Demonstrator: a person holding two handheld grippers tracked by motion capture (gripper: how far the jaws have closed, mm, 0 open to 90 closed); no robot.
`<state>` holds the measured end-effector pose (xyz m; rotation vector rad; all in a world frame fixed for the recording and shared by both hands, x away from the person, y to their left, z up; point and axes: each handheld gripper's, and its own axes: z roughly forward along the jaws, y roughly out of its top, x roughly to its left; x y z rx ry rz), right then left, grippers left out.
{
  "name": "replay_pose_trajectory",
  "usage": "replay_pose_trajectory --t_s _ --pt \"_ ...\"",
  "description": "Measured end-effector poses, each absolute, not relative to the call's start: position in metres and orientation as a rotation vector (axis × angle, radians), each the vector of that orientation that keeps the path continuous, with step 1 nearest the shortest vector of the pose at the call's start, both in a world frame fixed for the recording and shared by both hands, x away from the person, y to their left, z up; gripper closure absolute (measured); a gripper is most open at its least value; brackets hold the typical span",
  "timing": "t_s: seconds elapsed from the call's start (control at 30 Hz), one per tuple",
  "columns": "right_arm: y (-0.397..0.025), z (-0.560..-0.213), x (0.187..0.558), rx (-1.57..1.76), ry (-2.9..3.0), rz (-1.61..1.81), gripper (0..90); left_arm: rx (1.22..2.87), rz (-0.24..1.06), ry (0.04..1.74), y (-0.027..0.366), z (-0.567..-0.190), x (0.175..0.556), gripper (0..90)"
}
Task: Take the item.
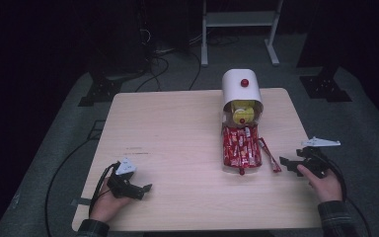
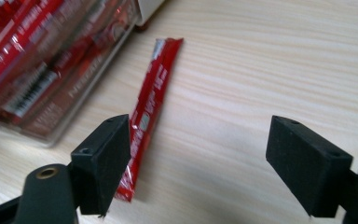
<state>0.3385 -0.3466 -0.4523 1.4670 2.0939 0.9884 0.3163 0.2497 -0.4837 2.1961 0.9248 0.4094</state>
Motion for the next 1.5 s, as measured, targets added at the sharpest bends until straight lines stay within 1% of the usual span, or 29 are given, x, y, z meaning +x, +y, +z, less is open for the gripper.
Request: replay_pose_trajectory --t_s 0.7,0.93,1.2,1.5 --pt "-0.354 -0.473 0.313 1.442 2.143 0.881 16.3 2.197 0.409 0.925 0.25 -0.484 0.316 0.0" --pt "-0.354 -0.478 0.314 1.453 2.153 0.839 16.1 2.196 0.409 0.925 0.25 -0.484 0.316 0.0" --pt "-0.355 -0.483 0.313 1.46 2.125 0.874 11.5 2.196 0.41 0.926 0.25 -0.484 0.316 0.0" --pt "-0.356 -0.487 0.311 1.437 2.09 0.92 11.4 2.196 0.41 0.926 0.25 -0.484 0.316 0.0"
